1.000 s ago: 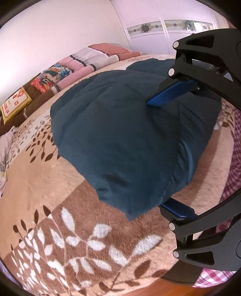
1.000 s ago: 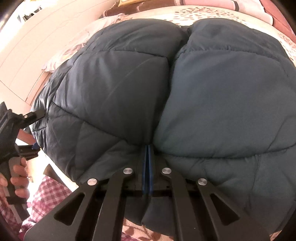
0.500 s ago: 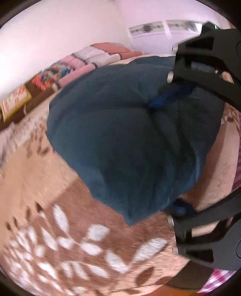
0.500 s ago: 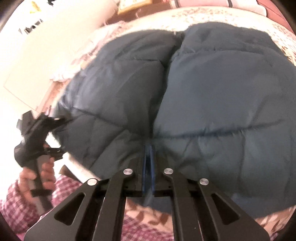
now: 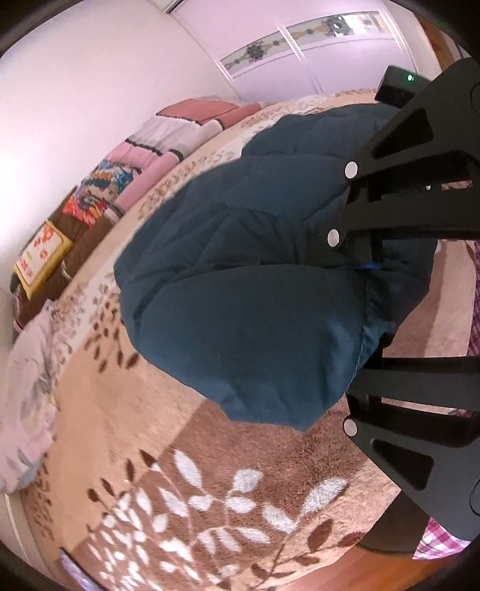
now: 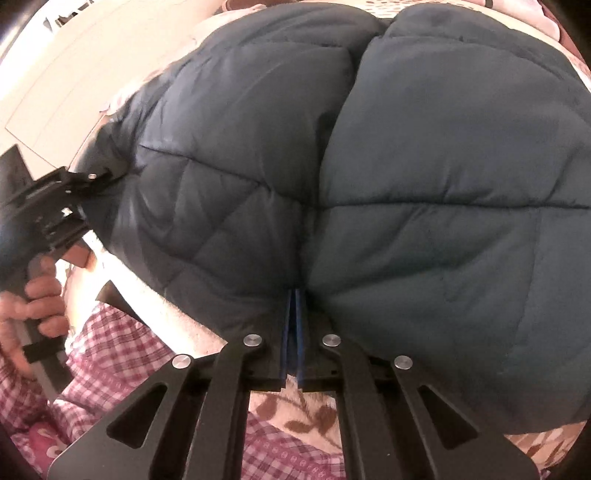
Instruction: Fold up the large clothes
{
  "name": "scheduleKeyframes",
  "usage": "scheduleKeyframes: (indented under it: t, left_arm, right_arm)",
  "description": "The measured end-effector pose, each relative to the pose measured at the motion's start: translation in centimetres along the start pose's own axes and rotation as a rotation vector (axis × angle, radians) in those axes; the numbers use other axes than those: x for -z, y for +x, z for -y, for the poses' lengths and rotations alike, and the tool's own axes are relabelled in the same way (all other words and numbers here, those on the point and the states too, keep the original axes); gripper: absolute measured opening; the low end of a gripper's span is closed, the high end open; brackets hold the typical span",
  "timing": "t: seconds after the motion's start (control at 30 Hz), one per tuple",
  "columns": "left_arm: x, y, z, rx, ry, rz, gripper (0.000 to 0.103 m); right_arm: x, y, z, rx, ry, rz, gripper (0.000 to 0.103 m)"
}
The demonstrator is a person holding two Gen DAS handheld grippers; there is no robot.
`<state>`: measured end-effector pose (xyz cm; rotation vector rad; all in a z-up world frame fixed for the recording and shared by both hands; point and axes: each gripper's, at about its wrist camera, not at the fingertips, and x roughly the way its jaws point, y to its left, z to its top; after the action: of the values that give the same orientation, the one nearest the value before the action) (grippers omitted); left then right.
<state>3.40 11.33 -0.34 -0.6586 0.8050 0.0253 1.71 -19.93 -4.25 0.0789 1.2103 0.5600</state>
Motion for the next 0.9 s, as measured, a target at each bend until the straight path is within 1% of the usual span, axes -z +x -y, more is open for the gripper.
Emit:
scheduleKeyframes:
  t: [0.07,0.17,0.23,0.27,0.33,0.37,0.4,0.5,0.57,0.6,0.63,0.67,0.73,0.8,0.83,0.87,0.9]
  left_arm:
    - [0.0,-0.9,1.1,-0.009,0.056,0.027,0.018]
    - [-0.4,-1.9,2.6,-0.025,0.123,0.064,0.018]
    - [-0.7,-2.5,3.2,-0.020,0.150,0.078,0.018]
    - [-0.8,-2.8,3.4,-0.018,0.158,0.083,0.018]
    - [-0.8,-3.3,4.2,-0.017,0.184,0.097,0.018]
    - [-0.9,-3.7,4.8,-0.018,0.208,0.108,0.018]
    - [-0.8,-3.9,5.4,-0.018,0.222,0.115,0.018]
    - [-0.9,-4.7,7.2,-0.009,0.274,0.141,0.017]
    - [-0.8,-5.4,8.5,-0.004,0.309,0.158,0.017]
    - [-0.7,-5.7,9.2,-0.001,0.326,0.166,0.017]
    - [-0.6,-6.1,10.3,0.002,0.355,0.177,0.017]
    - [-0.4,-6.4,11.0,0.004,0.376,0.184,0.017]
    - [0.1,-7.1,13.2,0.009,0.448,0.207,0.017]
    - [1.0,-7.7,15.5,0.017,0.524,0.230,0.017]
    - [1.3,-8.0,16.5,0.022,0.557,0.239,0.017]
    - [2.2,-8.3,18.2,0.034,0.618,0.253,0.017]
    - [2.8,-8.4,19.2,0.040,0.653,0.261,0.017]
  right_arm:
    - [0.2,-0.1,0.6,-0.013,0.018,0.009,0.002]
    - [0.1,-1.2,1.5,-0.070,0.082,0.003,0.001]
    - [0.2,-3.6,1.8,-0.112,0.088,0.047,0.005]
    - [0.3,-5.6,1.8,-0.123,0.071,0.098,0.005]
    - [0.7,-8.9,2.5,-0.092,0.059,0.178,0.005]
    - [1.0,-10.5,3.6,-0.067,0.073,0.216,0.005]
    - [1.2,-11.5,4.6,-0.051,0.092,0.236,0.005]
    - [2.2,-14.1,9.5,0.021,0.192,0.297,0.005]
    - [2.6,-14.0,12.3,0.057,0.268,0.297,0.005]
    - [3.0,-13.6,13.2,0.056,0.292,0.291,0.005]
    - [3.2,-12.4,14.7,0.031,0.325,0.254,0.005]
    - [3.4,-11.6,15.4,0.004,0.345,0.237,0.005]
    - [3.9,-10.0,15.8,-0.032,0.372,0.224,0.005]
    - [4.1,-9.3,16.2,-0.057,0.389,0.228,0.005]
    - [4.2,-9.1,16.3,-0.059,0.386,0.231,0.005]
    - [4.3,-9.1,16.2,-0.061,0.377,0.233,0.005]
    - [4.4,-9.0,16.1,-0.063,0.372,0.236,0.005]
